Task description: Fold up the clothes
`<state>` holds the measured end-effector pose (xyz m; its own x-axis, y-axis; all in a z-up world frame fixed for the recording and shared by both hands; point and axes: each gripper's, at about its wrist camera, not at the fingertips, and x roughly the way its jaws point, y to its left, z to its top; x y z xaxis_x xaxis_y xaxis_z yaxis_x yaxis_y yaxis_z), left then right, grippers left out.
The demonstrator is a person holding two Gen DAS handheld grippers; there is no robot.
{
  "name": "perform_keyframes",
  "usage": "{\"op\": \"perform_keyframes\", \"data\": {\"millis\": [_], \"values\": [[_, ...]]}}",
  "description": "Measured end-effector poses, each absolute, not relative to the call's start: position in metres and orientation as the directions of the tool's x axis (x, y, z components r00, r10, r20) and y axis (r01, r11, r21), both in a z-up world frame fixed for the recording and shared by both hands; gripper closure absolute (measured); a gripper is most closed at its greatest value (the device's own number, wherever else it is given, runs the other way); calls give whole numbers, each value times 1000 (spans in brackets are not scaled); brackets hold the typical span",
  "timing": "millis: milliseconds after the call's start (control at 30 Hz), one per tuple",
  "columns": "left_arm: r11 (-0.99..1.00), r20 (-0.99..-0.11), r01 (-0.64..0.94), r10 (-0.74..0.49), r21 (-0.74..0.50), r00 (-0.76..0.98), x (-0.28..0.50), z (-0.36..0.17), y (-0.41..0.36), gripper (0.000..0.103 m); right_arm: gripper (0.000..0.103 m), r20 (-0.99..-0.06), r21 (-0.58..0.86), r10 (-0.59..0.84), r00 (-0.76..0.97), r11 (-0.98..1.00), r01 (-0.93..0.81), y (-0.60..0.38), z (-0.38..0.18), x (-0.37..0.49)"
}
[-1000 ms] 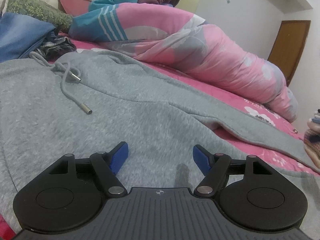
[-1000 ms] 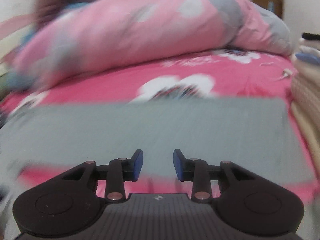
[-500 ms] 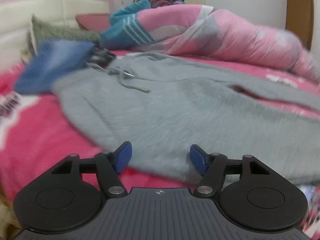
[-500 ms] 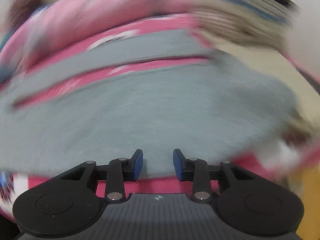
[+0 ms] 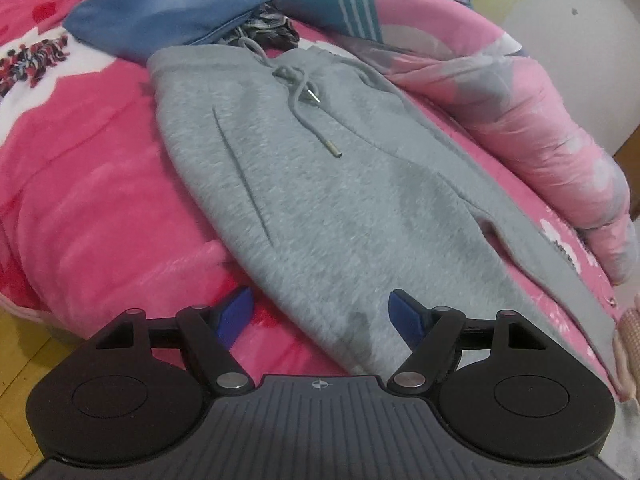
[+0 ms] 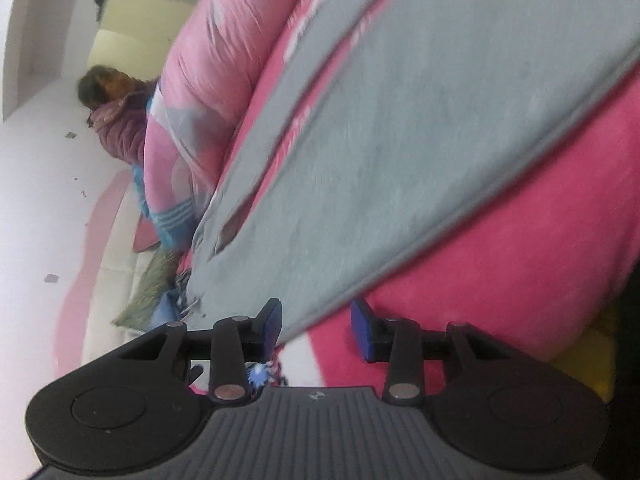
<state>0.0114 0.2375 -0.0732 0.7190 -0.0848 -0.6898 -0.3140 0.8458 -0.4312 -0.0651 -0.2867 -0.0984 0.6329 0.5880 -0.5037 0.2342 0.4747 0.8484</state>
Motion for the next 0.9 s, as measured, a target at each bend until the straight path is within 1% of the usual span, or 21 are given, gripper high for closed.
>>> {"op": "perform_keyframes", "data": {"millis": [100, 167, 367, 467, 533, 633, 667, 767, 867, 900], "values": [[856, -696, -311, -76, -412, 714, 17, -72, 233, 28, 63, -520, 846, 582, 626, 451, 283, -282, -113, -53], [869, -701, -309, -59, -386, 711, 19, -72, 230, 28, 63, -491, 870, 586, 645, 373, 323, -293, -122, -46], [880, -705, -316, -30, -355, 708, 22, -72, 226, 30, 63, -494, 869, 425, 759, 280, 409, -328, -120, -58], [882, -703, -321, -16, -344, 711, 24, -72, 225, 31, 64, -492, 869, 365, 790, 249, 427, -336, -119, -60], [882, -699, -325, -6, -341, 715, 25, -72, 223, 33, 64, -489, 870, 335, 805, 244, 428, -338, -118, -58], [880, -686, -333, 12, -338, 728, 25, -70, 224, 43, 65, -483, 872, 300, 822, 251, 420, -339, -119, -53], [881, -681, -334, 19, -335, 732, 26, -70, 224, 49, 66, -480, 872, 292, 827, 261, 414, -337, -118, -52], [890, -658, -328, 42, -317, 752, 26, -69, 223, 58, 70, -490, 862, 274, 828, 291, 414, -335, -118, -47], [893, -624, -344, 96, -290, 775, 22, -67, 225, 63, 72, -496, 857, 269, 826, 304, 416, -334, -116, -43], [891, -615, -350, 107, -290, 782, 22, -67, 227, 63, 72, -498, 856, 267, 825, 308, 416, -335, -116, -43]]}}
